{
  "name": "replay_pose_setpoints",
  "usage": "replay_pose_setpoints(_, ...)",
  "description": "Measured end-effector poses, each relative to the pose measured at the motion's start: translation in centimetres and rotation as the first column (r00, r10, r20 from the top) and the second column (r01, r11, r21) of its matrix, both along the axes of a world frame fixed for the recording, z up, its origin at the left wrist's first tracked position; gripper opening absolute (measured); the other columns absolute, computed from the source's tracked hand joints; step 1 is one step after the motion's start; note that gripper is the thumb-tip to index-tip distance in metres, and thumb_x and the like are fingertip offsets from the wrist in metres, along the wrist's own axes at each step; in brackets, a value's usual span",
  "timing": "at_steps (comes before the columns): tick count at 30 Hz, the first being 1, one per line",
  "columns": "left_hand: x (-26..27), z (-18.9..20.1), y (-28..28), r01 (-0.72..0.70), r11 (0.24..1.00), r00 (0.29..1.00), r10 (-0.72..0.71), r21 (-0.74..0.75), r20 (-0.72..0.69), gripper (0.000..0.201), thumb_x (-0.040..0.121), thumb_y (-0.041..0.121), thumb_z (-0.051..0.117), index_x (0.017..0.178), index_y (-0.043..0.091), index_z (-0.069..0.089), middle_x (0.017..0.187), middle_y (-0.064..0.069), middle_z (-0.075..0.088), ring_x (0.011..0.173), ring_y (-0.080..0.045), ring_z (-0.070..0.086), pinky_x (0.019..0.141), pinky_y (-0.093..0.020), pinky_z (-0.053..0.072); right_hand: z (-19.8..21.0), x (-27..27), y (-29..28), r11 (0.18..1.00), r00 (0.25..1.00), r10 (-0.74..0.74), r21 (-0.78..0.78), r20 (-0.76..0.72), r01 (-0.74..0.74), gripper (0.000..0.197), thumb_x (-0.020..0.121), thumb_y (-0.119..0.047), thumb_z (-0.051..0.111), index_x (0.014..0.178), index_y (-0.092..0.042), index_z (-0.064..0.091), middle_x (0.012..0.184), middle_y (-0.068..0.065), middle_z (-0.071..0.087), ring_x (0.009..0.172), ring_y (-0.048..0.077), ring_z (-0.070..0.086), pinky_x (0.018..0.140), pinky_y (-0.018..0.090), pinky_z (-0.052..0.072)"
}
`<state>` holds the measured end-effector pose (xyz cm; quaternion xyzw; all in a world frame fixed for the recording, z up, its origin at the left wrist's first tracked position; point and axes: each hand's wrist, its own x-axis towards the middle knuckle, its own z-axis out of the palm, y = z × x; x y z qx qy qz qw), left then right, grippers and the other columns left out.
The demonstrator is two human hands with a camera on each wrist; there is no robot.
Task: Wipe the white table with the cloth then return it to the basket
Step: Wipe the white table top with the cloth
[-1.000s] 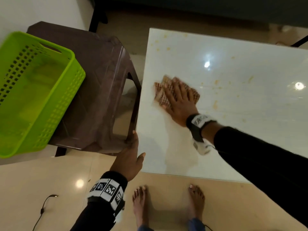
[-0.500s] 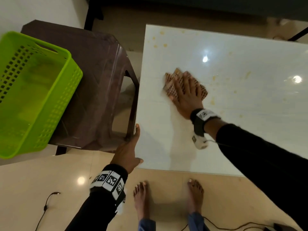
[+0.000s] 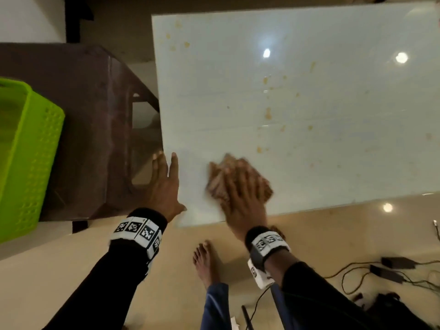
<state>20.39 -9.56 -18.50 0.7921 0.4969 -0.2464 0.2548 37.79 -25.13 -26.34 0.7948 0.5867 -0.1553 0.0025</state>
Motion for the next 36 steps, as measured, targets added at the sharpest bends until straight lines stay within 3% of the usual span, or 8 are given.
replay_pose_setpoints(4,2.0,-0.2,1.5,0.046,0.996,0.999,-0.045,-0.071,0.027,0.154,0.066,0.056,0.088,0.157,0.011,-0.028,0.164,-0.022,-0.03,0.154,-0.036,-0.022,0.127,-0.045,0.003,0.5,2.8,0.1,0.852,0.852,-0.522,-0.004,0.035,0.523,0.075,0.104,-0.057,0.027,0.166,-0.021,0.003,0.173,0.017,-0.002,0.16,0.039,-0.001,0.126,0.062,0.004)
replay_pose_setpoints(8,3.9,-1.7,3.5,0.006,1.0,0.992,-0.008,0.01,0.123,0.11,0.094,0.052,0.061,0.16,0.009,-0.016,0.165,-0.027,-0.023,0.154,-0.039,-0.024,0.127,-0.056,-0.003,0.8,-4.7,0.0,0.999,0.992,-0.048,0.009,-0.117,0.05,0.071,0.107,-0.047,0.032,0.166,-0.023,0.002,0.173,0.012,-0.006,0.161,0.032,-0.001,0.128,0.058,-0.001)
replay_pose_setpoints(11,4.9,-2.7,4.0,0.143,0.989,0.984,-0.14,-0.022,0.111,0.125,0.086,0.067,0.062,0.158,0.013,-0.025,0.16,-0.025,-0.035,0.15,-0.038,-0.033,0.125,-0.059,-0.006,0.5,-1.2,-1.4,0.987,0.987,0.152,0.061,-0.058,-0.148,0.071,0.107,-0.045,0.036,0.166,-0.023,0.003,0.173,0.008,-0.002,0.161,0.03,0.005,0.127,0.058,0.012)
replay_pose_setpoints(17,7.6,-2.3,3.2,0.238,0.961,0.946,-0.262,-0.139,-0.189,0.197,0.014,0.094,0.072,0.136,0.002,-0.052,0.137,-0.041,-0.054,0.132,-0.057,-0.048,0.114,-0.075,-0.011,0.4,10.0,-3.5,0.757,0.754,-0.654,0.06,0.06,0.651,0.075,0.104,-0.051,0.023,0.166,-0.015,0.0,0.173,0.016,-0.003,0.16,0.034,0.002,0.127,0.06,0.007)
replay_pose_setpoints(24,8.1,-2.4,2.5,0.184,0.979,0.954,-0.199,-0.09,-0.226,0.202,0.011,0.083,0.083,0.14,0.0,-0.048,0.138,-0.042,-0.052,0.134,-0.057,-0.045,0.117,-0.074,-0.006,0.8,2.3,-2.0,0.986,0.985,0.163,0.04,-0.047,-0.161,0.078,0.105,-0.044,0.04,0.166,-0.016,0.001,0.173,0.008,-0.009,0.161,0.028,-0.001,0.122,0.065,0.019)
replay_pose_setpoints(30,8.6,-2.3,2.4,0.178,0.979,0.948,-0.198,-0.104,-0.248,0.202,0.009,0.083,0.081,0.139,0.001,-0.049,0.138,-0.042,-0.053,0.134,-0.057,-0.046,0.117,-0.073,-0.008,0.8,8.8,2.2,0.795,0.795,-0.606,0.004,-0.029,0.607,0.076,0.105,-0.053,0.02,0.165,-0.013,-0.004,0.173,0.015,-0.009,0.16,0.034,-0.005,0.124,0.067,0.005)
replay_pose_setpoints(33,8.6,-2.1,2.5,0.185,0.978,0.946,-0.203,-0.092,-0.254,0.202,0.011,0.082,0.083,0.14,0.0,-0.048,0.138,-0.042,-0.052,0.135,-0.057,-0.045,0.118,-0.073,-0.008,1.2,4.4,1.7,1.0,0.995,0.0,0.02,-0.096,0.002,0.074,0.107,-0.049,0.031,0.166,-0.016,0.0,0.173,0.013,-0.007,0.16,0.033,-0.007,0.124,0.067,0.008)
replay_pose_setpoints(36,8.7,-2.0,2.5,0.181,0.978,0.944,-0.201,-0.099,-0.26,0.201,0.012,0.081,0.084,0.141,0.0,-0.047,0.139,-0.041,-0.052,0.136,-0.056,-0.044,0.118,-0.073,-0.006,0.4,7.1,2.4,0.913,0.914,0.405,0.054,0.005,-0.405,0.074,0.106,-0.052,0.036,0.166,-0.02,0.008,0.174,0.009,0.0,0.161,0.03,0.001,0.124,0.066,0.012)
